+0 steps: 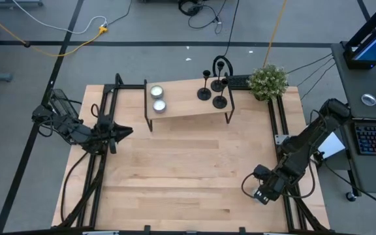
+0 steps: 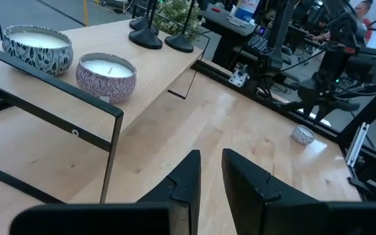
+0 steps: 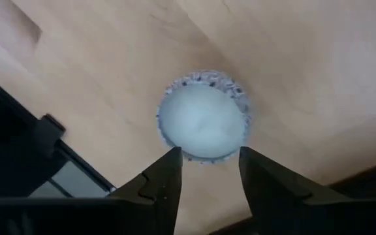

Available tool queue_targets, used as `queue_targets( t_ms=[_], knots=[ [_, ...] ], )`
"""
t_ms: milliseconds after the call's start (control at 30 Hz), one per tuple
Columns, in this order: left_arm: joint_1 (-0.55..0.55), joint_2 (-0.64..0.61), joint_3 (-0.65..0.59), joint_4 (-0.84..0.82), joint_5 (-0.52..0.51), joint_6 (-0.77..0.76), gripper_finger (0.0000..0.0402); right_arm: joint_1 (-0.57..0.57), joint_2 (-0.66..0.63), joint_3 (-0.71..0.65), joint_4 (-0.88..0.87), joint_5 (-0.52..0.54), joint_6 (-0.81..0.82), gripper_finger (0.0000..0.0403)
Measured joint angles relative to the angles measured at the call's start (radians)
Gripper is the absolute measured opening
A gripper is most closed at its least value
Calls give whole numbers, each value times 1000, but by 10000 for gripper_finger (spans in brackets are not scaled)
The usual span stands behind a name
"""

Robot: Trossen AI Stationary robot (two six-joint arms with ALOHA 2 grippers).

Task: Pick & Place candle stick holders
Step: Put the red patterned scented candle on the shelf

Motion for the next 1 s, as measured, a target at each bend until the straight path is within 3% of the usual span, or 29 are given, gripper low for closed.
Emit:
queue_targets(
  t_ms=[333, 1000],
  knots=[
    [0, 0, 0, 1, 0, -9, 65, 1, -3, -77, 39, 23, 44, 121],
    [0, 0, 0, 0, -1, -7, 65, 14, -2, -81, 45, 30, 67, 69]
  ],
)
